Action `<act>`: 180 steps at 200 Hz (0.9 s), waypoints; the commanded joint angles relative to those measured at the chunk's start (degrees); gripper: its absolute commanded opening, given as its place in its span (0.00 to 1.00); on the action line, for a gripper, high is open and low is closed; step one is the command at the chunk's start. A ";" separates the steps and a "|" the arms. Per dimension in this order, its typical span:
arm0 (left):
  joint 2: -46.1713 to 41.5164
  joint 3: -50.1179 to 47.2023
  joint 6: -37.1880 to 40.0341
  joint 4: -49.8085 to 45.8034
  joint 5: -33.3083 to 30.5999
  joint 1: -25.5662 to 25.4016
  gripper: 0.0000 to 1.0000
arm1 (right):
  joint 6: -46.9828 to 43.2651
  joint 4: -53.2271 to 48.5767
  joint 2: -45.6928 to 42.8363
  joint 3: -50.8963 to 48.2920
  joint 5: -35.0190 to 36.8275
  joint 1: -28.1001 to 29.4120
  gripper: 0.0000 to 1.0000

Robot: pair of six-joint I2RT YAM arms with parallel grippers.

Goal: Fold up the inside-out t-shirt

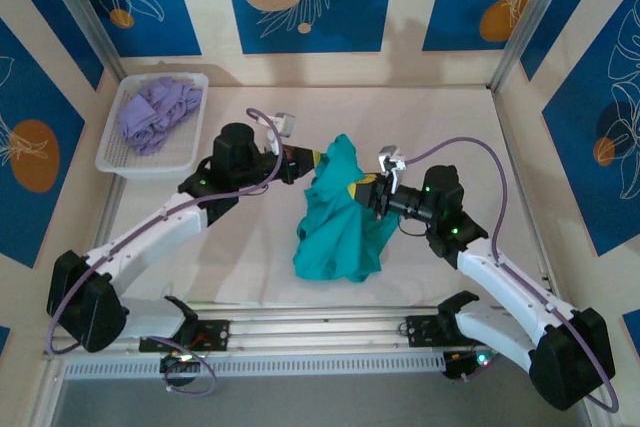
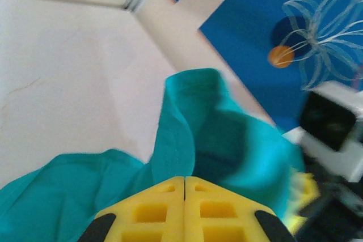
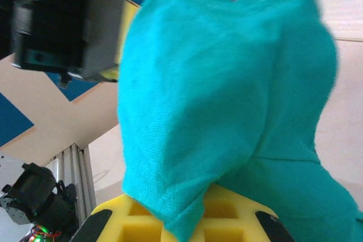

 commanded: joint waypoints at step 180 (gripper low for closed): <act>-9.20 -3.03 2.53 12.69 17.79 1.41 0.00 | -5.45 -18.00 -6.48 10.95 -1.80 1.34 0.55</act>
